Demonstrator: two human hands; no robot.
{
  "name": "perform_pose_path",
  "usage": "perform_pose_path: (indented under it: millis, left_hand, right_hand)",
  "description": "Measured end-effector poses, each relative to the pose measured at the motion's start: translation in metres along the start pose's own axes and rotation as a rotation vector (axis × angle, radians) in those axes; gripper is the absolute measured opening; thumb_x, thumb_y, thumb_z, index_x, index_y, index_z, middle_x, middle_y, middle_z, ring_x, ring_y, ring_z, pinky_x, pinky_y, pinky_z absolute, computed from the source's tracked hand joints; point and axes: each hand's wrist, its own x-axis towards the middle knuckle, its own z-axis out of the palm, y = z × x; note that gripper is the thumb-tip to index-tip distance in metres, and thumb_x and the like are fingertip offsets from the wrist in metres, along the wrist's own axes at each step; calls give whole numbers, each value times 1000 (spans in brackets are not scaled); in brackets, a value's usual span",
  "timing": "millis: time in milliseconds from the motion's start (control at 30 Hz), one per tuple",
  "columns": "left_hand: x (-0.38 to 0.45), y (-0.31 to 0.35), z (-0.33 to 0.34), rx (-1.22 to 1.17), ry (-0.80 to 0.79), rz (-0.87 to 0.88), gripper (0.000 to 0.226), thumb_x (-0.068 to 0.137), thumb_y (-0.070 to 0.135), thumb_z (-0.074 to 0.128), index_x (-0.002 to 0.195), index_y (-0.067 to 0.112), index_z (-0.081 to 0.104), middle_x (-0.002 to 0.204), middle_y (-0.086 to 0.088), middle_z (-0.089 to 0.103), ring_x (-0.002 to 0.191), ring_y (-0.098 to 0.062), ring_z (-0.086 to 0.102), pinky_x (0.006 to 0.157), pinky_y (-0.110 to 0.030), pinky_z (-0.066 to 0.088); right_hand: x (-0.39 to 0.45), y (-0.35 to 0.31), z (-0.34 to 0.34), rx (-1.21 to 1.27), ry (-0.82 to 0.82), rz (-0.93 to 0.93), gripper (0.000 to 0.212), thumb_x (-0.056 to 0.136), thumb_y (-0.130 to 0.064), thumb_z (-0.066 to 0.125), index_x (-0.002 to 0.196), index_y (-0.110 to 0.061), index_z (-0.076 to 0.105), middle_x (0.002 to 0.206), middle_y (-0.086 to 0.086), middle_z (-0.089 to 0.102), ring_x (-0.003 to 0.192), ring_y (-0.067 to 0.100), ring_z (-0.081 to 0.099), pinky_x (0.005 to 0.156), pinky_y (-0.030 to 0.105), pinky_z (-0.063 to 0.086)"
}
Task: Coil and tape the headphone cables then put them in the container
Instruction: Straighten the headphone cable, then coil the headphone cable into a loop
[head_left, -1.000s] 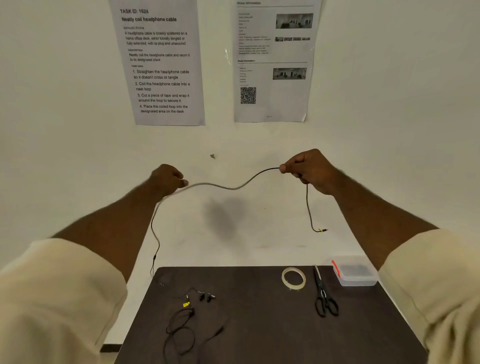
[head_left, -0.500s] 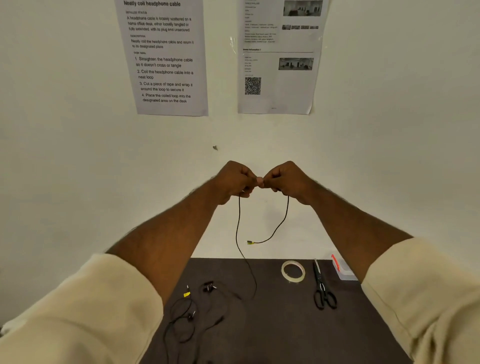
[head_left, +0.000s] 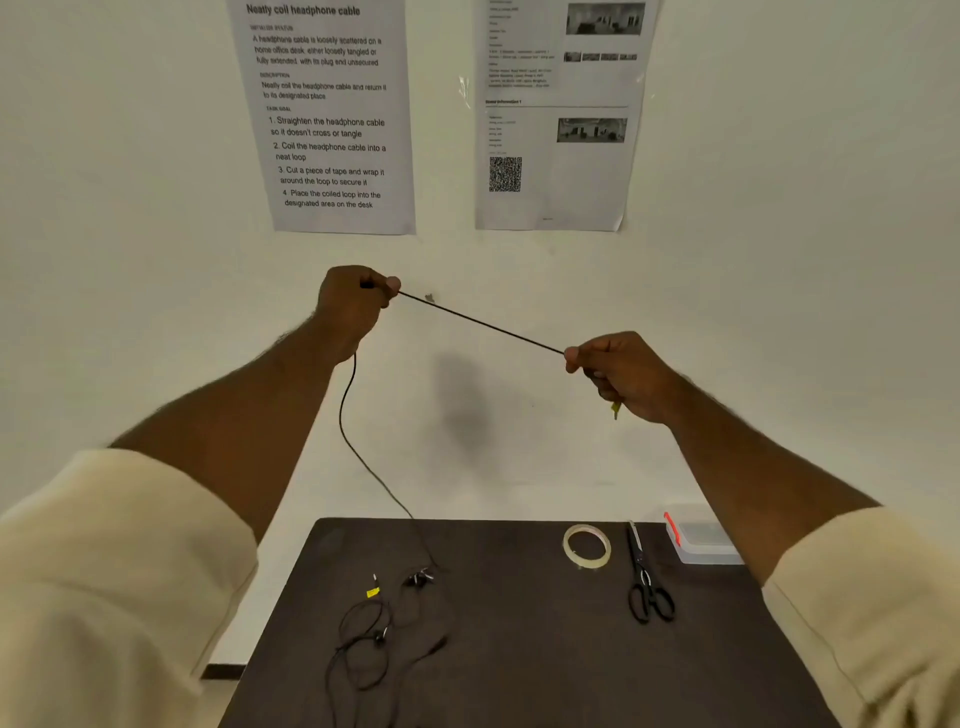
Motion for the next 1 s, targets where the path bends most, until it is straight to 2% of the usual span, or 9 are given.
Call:
perform_pose_path:
  millis: [100, 200, 333, 433, 533, 633, 733, 867, 1000]
  left_hand:
    - [2, -11, 21, 244, 18, 8, 12, 89, 12, 59, 83, 20, 66, 101, -2, 66, 102, -22, 62, 77, -20, 48]
    - [-27, -9, 60, 243, -148, 144, 23, 92, 26, 63, 113, 17, 67, 121, -4, 64, 117, -22, 57, 100, -31, 42]
    - [-74, 5, 103, -170, -566, 59, 21, 92, 22, 64, 105, 7, 68, 96, -12, 71, 88, -21, 65, 88, -30, 47]
    - [-79, 5, 104, -341, -451, 28, 10, 88, 13, 69, 92, 4, 70, 71, -8, 64, 58, -17, 60, 69, -36, 57]
    - [-74, 12, 97, -315, -374, 40, 9, 89, 16, 68, 83, 10, 72, 64, -2, 62, 46, -10, 42, 45, -22, 37]
    - [-70, 25, 95, -272, -356, 73, 12, 90, 18, 67, 88, 7, 73, 65, -1, 62, 42, -3, 39, 41, -16, 30]
    - [-68, 33, 97, -245, -328, 108, 17, 90, 14, 66, 95, -2, 71, 68, -5, 61, 40, 2, 46, 42, -8, 33]
    - [-62, 36, 94, -221, -316, 125, 16, 90, 14, 66, 95, -1, 71, 68, -5, 62, 41, 3, 47, 42, -8, 34]
    - [-61, 36, 93, -238, -295, 110, 13, 89, 16, 67, 92, 4, 72, 66, -3, 63, 44, -5, 42, 42, -16, 34]
  right_hand:
    - [4, -13, 9, 34, 4, -15, 23, 88, -20, 67, 72, -4, 68, 45, -9, 29, 45, 10, 16, 47, 27, 13]
    - [5, -17, 21, 51, -23, -29, 22, 88, -18, 67, 73, -3, 69, 45, -8, 28, 46, 11, 16, 49, 28, 12]
    - [5, -16, 39, 81, -56, -25, 16, 87, -15, 67, 77, -3, 70, 47, -5, 32, 47, 12, 19, 47, 27, 15]
    - [1, -17, 38, 119, -57, -17, 19, 90, -18, 64, 79, -3, 68, 49, -3, 37, 45, 11, 24, 43, 23, 19]
    - [-7, -13, 37, 148, -97, -2, 25, 93, -22, 60, 74, -7, 65, 53, -1, 42, 47, 14, 34, 47, 24, 32]
    - [-13, -13, 44, 298, -208, 21, 25, 96, -20, 54, 77, -6, 62, 59, 4, 52, 55, 19, 53, 65, 35, 54]
    - [-21, -9, 52, 422, -315, 32, 20, 95, -14, 52, 83, -4, 63, 72, 10, 64, 71, 24, 66, 84, 42, 57]
    - [-31, -5, 61, 477, -325, 33, 16, 94, -11, 51, 89, -4, 65, 96, 15, 73, 86, 26, 71, 86, 37, 57]
    - [-37, -11, 65, 488, -357, 6, 16, 84, -8, 60, 98, -4, 64, 97, 15, 73, 89, 26, 71, 87, 38, 57]
